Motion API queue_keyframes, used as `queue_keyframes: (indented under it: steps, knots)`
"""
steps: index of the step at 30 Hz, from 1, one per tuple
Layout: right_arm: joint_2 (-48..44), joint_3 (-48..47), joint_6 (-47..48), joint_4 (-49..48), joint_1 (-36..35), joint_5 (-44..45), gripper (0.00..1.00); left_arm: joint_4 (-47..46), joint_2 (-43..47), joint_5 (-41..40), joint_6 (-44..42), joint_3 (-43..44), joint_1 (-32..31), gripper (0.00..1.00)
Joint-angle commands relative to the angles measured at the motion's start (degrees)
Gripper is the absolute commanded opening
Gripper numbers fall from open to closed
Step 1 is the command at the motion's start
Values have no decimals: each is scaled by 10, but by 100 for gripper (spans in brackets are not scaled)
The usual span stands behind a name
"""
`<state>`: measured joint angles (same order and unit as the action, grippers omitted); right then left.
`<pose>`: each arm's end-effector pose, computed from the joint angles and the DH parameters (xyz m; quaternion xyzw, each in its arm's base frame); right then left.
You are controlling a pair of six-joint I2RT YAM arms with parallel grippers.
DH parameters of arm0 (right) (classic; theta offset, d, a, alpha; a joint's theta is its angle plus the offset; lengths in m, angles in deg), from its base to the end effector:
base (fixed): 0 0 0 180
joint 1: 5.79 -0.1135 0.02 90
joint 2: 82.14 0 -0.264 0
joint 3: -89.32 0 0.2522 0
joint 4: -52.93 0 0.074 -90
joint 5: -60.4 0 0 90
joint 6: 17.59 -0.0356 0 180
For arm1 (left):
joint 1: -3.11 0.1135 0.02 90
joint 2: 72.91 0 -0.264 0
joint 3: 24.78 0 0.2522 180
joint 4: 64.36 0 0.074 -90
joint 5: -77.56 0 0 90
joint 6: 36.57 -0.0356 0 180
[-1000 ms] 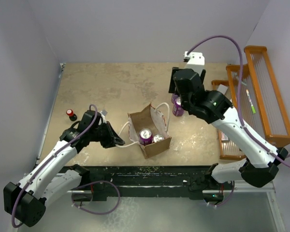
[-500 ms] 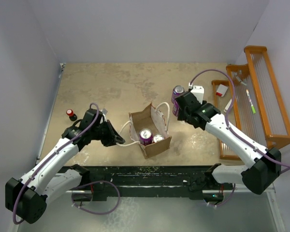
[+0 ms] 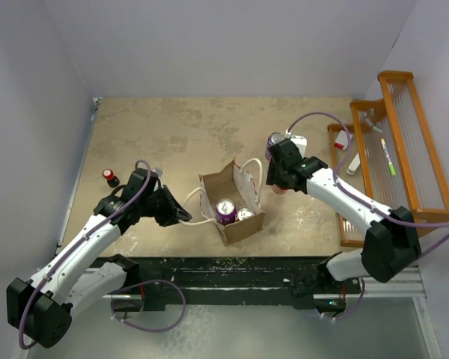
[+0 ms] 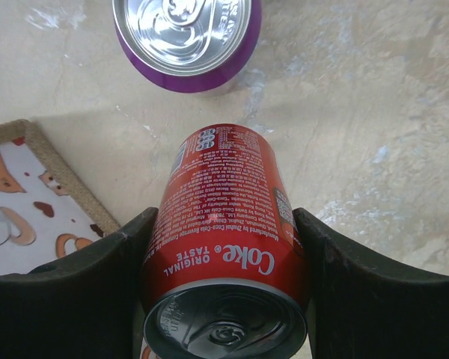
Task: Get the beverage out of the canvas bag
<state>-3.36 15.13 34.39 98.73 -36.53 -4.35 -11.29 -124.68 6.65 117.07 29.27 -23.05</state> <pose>0.2551 0.1340 0.2705 0.1322 0.9115 0.0170 0.3890 0.1534 -0.0883 0.2475 -0.2458 0.8976 -0.3442 0.1241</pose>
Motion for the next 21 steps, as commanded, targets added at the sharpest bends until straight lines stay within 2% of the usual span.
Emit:
queue_keyframes:
  steps: [1, 7, 13, 21]
  knots:
    - [15, 3, -1, -54, 5, -6, 0, 17, 8, -13, -3, 27, 1, 0]
    - [32, 23, 14, -94, 8, 1, 1, 2, 14, -16, 9, 13, 1, 0]
    - [31, 52, 19, -116, 10, 7, 9, -21, 3, 2, 14, 6, 1, 0]
    - [46, 64, 17, -133, 13, 11, 20, 25, -1, 17, -15, 12, 1, 0]
